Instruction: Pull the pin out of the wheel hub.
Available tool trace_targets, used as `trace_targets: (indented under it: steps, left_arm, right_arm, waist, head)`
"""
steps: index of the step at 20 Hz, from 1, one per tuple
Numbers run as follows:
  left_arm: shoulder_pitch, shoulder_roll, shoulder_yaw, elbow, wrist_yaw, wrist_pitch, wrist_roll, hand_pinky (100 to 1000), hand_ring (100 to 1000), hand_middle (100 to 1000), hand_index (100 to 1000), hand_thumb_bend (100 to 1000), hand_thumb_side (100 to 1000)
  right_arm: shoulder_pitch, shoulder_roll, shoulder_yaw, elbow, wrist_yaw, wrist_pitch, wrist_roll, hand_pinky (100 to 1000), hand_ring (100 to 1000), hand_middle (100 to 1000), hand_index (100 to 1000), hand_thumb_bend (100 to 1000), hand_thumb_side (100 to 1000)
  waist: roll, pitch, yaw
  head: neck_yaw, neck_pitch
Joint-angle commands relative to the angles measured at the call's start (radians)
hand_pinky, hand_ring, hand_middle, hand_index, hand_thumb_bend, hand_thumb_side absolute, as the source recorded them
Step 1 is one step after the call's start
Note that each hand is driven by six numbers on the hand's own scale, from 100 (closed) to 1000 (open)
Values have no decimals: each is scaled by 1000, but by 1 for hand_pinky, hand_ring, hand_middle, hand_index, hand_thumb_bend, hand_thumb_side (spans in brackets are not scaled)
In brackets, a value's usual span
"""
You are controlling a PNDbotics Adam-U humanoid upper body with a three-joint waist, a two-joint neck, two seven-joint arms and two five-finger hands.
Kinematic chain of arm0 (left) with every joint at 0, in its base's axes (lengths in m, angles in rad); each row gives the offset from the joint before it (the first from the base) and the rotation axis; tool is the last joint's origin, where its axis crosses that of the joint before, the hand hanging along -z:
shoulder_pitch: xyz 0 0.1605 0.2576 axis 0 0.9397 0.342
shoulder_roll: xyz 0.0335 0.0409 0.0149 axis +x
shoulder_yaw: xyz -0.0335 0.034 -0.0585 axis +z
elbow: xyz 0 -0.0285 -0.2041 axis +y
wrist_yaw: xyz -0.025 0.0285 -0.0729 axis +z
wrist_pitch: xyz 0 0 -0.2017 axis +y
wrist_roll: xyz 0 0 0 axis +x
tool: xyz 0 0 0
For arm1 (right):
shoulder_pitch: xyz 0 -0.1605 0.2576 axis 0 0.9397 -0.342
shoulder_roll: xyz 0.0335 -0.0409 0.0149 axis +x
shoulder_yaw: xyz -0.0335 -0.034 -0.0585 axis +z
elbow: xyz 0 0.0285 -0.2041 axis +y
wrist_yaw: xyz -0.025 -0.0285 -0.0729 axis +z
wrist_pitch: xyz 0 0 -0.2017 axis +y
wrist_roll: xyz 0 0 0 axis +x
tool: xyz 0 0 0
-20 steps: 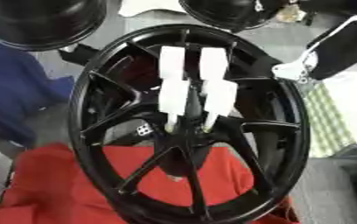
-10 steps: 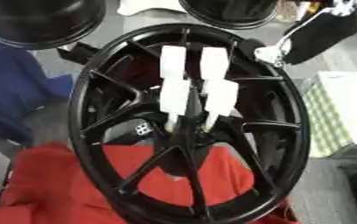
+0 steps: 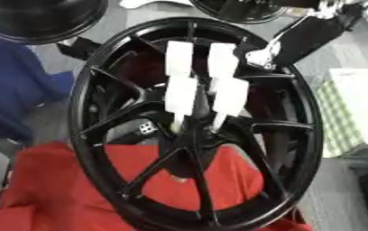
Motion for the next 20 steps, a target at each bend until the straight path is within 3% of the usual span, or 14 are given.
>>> trace_targets:
  steps: [1,10,20]
  left_arm:
    - [-16,24,10,-8,5,-1,-1,715,751,808,851,613,684]
    - [-18,19,8,-6,5,1,-2,715,751,808,851,612,684]
    - [-26,15,8,-8,8,0,-3,715,751,808,851,610,684]
  right_arm:
    - [-19,-13,-8,10,-4,-13,3,889,897,870,895,183,272]
    - [-30,9,-1,60,49,-20,-24,892,911,878,900,187,238]
    - [-30,18,9,81,48,-39,-9,893,917,884,904,194,249]
  waist:
    - [5,-15,2]
    - [2,-7,9]
    - [-3,1,14]
  head:
    - [-4,5]
    - [-11,6]
    - [-11,0]
